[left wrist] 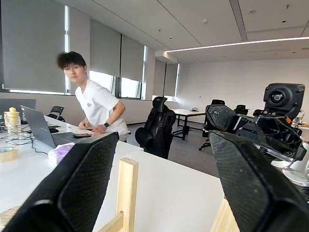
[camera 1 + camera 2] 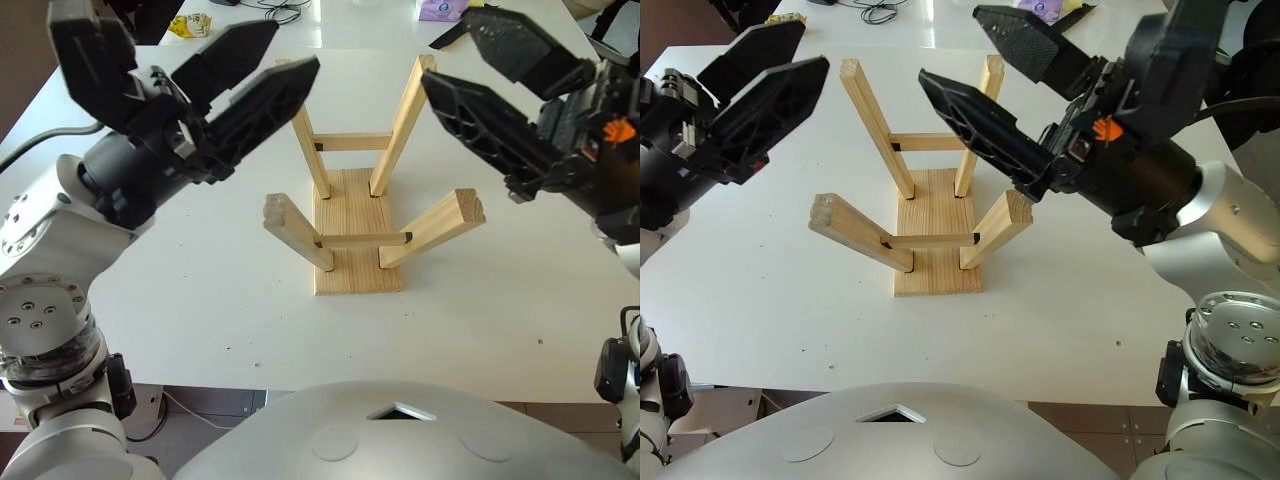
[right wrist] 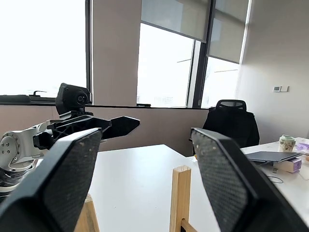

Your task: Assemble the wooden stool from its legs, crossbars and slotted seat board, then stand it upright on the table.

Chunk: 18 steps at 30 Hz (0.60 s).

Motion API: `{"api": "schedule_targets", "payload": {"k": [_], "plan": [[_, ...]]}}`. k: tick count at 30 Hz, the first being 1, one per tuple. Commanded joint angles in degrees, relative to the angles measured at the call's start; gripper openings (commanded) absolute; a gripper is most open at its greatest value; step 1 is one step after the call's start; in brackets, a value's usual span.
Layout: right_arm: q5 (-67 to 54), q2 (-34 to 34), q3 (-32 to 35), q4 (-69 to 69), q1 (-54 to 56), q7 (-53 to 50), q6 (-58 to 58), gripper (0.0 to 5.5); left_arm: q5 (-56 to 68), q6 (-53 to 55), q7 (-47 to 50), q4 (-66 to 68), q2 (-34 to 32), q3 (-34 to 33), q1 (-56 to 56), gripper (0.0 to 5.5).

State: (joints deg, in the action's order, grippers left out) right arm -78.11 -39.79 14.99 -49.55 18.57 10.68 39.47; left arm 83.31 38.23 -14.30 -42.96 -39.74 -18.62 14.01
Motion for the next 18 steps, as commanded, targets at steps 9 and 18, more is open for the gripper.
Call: {"api": "schedule_targets", "payload": {"k": [9, 18], "plan": [[23.6, -1.0, -15.3, 2.5, -15.3, 9.8, -3.3, 3.40, -34.3, -7.4, -6.7, 8.5, 3.9, 22.9, -13.1, 3.48], [22.2, 9.1, -5.8, 9.8, -10.1, -6.3, -7.0, 3.40, -32.6, -7.9, -0.9, 10.6, 7.5, 15.6, -6.1, 3.48]]}}
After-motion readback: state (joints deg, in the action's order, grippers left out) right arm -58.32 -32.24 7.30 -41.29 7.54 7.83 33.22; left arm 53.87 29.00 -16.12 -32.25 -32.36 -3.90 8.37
